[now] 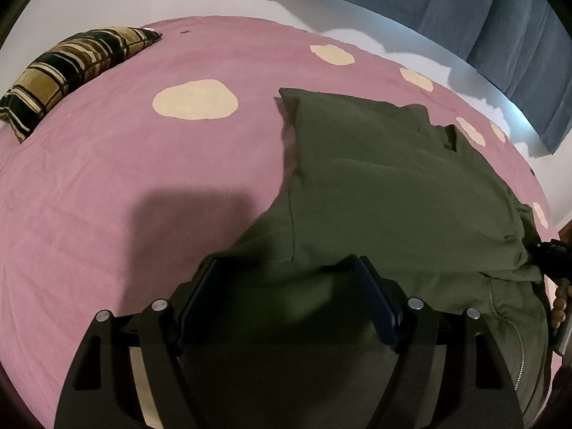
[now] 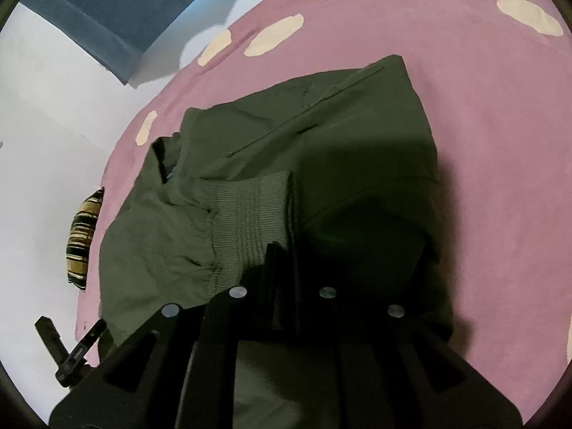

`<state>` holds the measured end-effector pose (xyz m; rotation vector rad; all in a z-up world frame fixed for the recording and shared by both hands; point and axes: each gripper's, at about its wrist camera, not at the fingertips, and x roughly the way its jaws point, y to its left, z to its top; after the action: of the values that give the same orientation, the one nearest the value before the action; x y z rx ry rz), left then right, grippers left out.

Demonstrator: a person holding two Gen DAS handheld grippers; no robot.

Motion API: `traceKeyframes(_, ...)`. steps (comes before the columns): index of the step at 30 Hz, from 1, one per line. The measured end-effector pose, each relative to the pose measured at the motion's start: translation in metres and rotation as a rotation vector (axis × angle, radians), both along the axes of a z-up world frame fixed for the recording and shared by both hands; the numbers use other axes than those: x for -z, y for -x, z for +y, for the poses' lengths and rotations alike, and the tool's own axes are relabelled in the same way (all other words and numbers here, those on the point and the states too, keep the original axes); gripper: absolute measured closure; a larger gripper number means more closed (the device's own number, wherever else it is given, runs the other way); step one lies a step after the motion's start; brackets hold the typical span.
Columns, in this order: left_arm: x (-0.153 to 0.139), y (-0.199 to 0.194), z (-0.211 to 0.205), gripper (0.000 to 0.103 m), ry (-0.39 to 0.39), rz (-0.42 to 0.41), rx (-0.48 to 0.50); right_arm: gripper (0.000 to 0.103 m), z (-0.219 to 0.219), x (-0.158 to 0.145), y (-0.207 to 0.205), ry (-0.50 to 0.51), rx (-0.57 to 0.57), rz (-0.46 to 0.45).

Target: Fold small clothes

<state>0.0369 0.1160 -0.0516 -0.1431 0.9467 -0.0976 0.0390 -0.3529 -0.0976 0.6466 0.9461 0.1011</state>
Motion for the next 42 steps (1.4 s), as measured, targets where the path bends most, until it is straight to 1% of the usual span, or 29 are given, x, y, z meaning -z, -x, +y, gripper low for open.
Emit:
traceKeyframes(3,-0.004,0.002,0.002,0.027,0.015,-0.005,0.002,0.086,-0.005,-0.011,0.015,-0.021,0.012,-0.027)
traceKeyframes(5,-0.008,0.005,0.005,0.027,0.042,-0.006,0.001,0.075,-0.010,-0.018,0.029,-0.030,0.013,-0.046)
traceKeyframes(7,-0.014,0.011,0.008,0.027,0.070,-0.015,0.012,0.071,-0.015,-0.027,0.048,-0.018,0.003,-0.066)
traceKeyframes(9,-0.022,0.020,0.011,0.027,0.089,-0.036,0.029,0.065,-0.019,-0.033,0.065,-0.007,0.003,-0.080)
traceKeyframes(10,-0.024,0.024,0.013,0.024,0.094,-0.043,0.038,0.059,-0.022,-0.035,0.074,-0.004,0.004,-0.084)
traceKeyframes(12,-0.029,0.033,0.015,0.023,0.104,-0.056,0.059,0.057,-0.028,-0.039,0.093,0.004,0.007,-0.095)
traceKeyframes(14,-0.032,0.045,0.021,0.022,0.114,-0.060,0.083,0.053,-0.032,-0.040,0.111,0.009,0.009,-0.098)
traceKeyframes(17,-0.033,0.063,0.031,0.022,0.144,-0.049,0.126,0.051,-0.038,-0.039,0.138,0.001,0.008,-0.098)
traceKeyframes(21,-0.030,0.087,0.052,0.022,0.214,-0.034,0.160,0.046,-0.042,-0.031,0.174,-0.043,-0.016,-0.092)
traceKeyframes(24,-0.024,0.101,0.070,0.022,0.301,-0.008,0.171,0.046,-0.042,-0.021,0.195,-0.093,-0.032,-0.076)
traceKeyframes(26,-0.016,0.109,0.082,0.022,0.399,0.035,0.178,0.045,-0.039,-0.016,0.205,-0.106,-0.045,-0.064)
traceKeyframes(29,-0.005,0.118,0.088,0.022,0.504,0.087,0.189,0.045,-0.035,-0.012,0.218,-0.118,-0.069,-0.052)
traceKeyframes(31,0.002,0.125,0.084,0.022,0.559,0.120,0.216,0.045,-0.029,-0.010,0.226,-0.137,-0.092,-0.050)
traceKeyframes(34,0.010,0.134,0.075,0.022,0.596,0.149,0.271,0.043,-0.020,-0.005,0.234,-0.162,-0.138,-0.040)
traceKeyframes(35,0.011,0.137,0.070,0.022,0.594,0.149,0.294,0.040,-0.016,-0.004,0.236,-0.165,-0.154,-0.036)
traceKeyframes(38,0.011,0.142,0.057,0.022,0.579,0.139,0.342,0.036,-0.004,0.000,0.241,-0.170,-0.208,-0.033)
traceKeyframes(39,0.012,0.142,0.052,0.022,0.599,0.148,0.366,0.035,0.000,0.000,0.244,-0.169,-0.225,-0.038)
traceKeyframes(40,0.014,0.142,0.048,0.022,0.635,0.167,0.392,0.033,0.002,0.000,0.245,-0.172,-0.237,-0.043)
traceKeyframes(42,0.015,0.145,0.035,0.022,0.641,0.170,0.428,0.032,0.007,0.000,0.248,-0.200,-0.266,-0.049)
